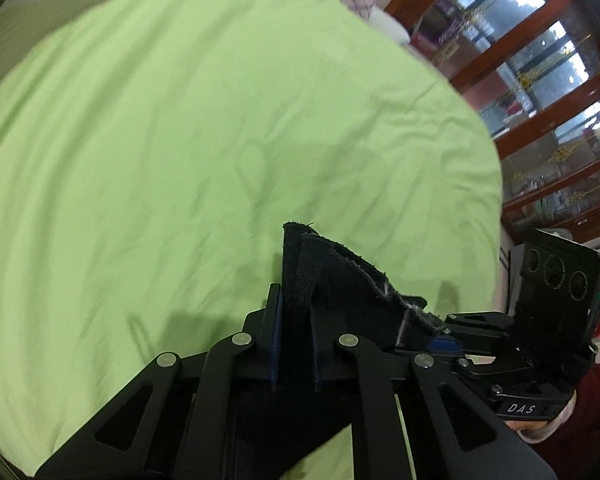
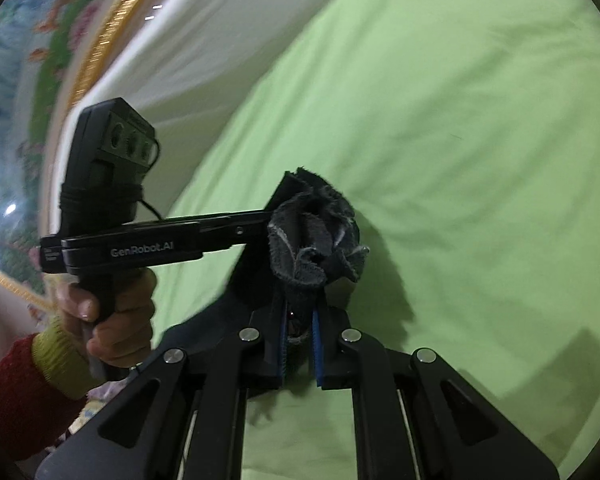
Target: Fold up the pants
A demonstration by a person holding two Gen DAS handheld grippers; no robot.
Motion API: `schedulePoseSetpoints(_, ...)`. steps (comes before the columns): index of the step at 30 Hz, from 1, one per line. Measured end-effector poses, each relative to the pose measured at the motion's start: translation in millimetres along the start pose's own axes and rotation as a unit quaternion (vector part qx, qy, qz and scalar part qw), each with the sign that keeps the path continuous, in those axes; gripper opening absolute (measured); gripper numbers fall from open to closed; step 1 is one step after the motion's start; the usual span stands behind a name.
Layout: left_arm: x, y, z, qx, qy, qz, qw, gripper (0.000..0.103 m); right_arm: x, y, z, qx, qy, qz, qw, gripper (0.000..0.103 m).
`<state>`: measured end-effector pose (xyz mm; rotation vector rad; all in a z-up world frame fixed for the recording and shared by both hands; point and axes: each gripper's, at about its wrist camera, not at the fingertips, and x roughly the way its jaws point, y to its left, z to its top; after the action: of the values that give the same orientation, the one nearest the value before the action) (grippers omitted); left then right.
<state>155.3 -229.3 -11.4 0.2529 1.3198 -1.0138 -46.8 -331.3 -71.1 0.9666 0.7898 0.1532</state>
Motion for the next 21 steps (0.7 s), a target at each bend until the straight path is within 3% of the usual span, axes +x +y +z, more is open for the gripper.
schedulePoseSetpoints(4,-43,6,-15,-0.016,-0.037,-0.006,0.9991,0.010,-2,33,2,-0.036,0.005,0.051,0.998,0.011)
schedulePoseSetpoints(11,-111,24,-64,-0.054,-0.097,0.002,0.9938,0.010,14,98,-10,-0.116,0.040,0.098,0.988,0.011)
schedulePoseSetpoints(21,-138,70,-148,-0.152,-0.138,0.019,0.9786,0.010,74,142,-38,-0.166,0.139,0.119,0.969,0.011)
